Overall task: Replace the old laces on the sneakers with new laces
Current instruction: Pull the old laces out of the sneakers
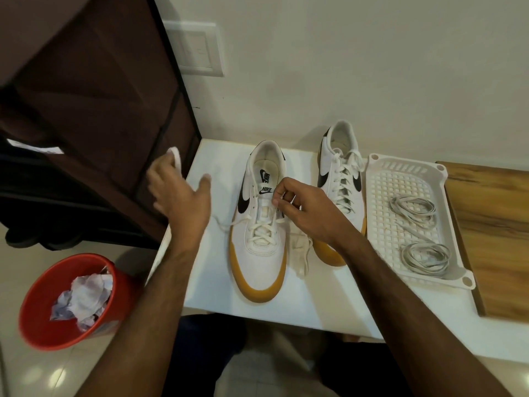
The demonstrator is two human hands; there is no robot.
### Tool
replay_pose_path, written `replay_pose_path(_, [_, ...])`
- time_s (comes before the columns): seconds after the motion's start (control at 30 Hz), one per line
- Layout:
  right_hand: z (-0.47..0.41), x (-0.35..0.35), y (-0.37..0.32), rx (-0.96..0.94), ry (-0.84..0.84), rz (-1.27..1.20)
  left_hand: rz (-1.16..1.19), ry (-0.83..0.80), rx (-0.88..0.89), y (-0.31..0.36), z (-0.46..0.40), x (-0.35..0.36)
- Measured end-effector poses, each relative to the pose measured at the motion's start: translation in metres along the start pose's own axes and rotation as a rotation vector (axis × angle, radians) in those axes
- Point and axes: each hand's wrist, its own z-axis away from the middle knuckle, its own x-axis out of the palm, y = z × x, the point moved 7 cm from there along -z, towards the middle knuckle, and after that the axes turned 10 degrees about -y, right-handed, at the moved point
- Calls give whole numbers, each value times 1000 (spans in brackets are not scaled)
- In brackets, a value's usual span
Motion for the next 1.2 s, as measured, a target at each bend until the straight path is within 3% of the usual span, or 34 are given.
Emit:
replay_pose_path(0.07, [0, 0, -2, -27, 29, 63, -211, -45, 176, 25, 9, 12])
replay_pose_path(0.13, [-1, 1, -5, -45, 47, 140, -241, -111, 357, 39, 17, 22])
replay_pose_path(0.3, [-3, 5, -7, -50, 36, 176, -143, -374, 308, 37, 20, 40])
replay_pose_path(0.47, [0, 4, -5, -69, -5, 110, -233, -788, 559, 37, 35, 63])
replay_pose_path(0.53, [0, 4, -3, -60, -18, 76, -291, -891, 570, 34, 43, 70])
replay_pose_path(0.83, [2, 4, -1, -65, -35, 12, -26, -984, 347, 26, 44, 79])
replay_pose_path(1.07, [2, 2, 0, -87, -51, 19, -14, -795, 354, 30, 33, 60])
replay_pose_path(1.2, [4, 1, 0, -97, -64, -3, 21, -780, 150, 7, 20, 45])
